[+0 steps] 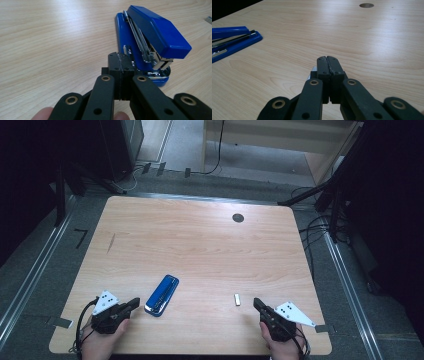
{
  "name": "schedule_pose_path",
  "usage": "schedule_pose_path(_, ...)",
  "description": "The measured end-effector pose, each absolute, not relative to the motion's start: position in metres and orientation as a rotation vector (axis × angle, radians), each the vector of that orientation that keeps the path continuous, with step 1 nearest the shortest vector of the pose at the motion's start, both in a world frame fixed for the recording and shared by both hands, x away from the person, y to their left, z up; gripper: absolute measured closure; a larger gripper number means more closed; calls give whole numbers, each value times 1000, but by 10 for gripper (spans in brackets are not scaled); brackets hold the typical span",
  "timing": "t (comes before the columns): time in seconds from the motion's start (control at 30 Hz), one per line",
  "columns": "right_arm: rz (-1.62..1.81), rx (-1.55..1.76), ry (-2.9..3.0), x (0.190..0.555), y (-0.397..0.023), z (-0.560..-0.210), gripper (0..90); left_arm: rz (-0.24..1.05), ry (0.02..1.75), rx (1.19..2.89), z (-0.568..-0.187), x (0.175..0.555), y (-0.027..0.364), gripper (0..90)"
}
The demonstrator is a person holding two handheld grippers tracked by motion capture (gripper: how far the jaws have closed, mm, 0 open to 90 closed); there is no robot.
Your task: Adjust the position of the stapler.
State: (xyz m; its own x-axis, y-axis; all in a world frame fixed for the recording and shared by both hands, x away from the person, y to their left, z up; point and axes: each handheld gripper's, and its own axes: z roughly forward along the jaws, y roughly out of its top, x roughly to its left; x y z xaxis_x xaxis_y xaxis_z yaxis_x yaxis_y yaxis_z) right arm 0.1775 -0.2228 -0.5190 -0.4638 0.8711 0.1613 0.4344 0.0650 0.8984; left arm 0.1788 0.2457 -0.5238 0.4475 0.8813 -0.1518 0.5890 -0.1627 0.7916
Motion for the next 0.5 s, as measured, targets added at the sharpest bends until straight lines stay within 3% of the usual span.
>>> schedule_pose_path(0.27,1383,1299,1925,176,-221,-518,895,417,1246,1873,-525,179,243,900)
schedule_pose_path(0.5,1404,1265,1966,172,-200,-515,720,390,1245,1898,-528,180,235,900)
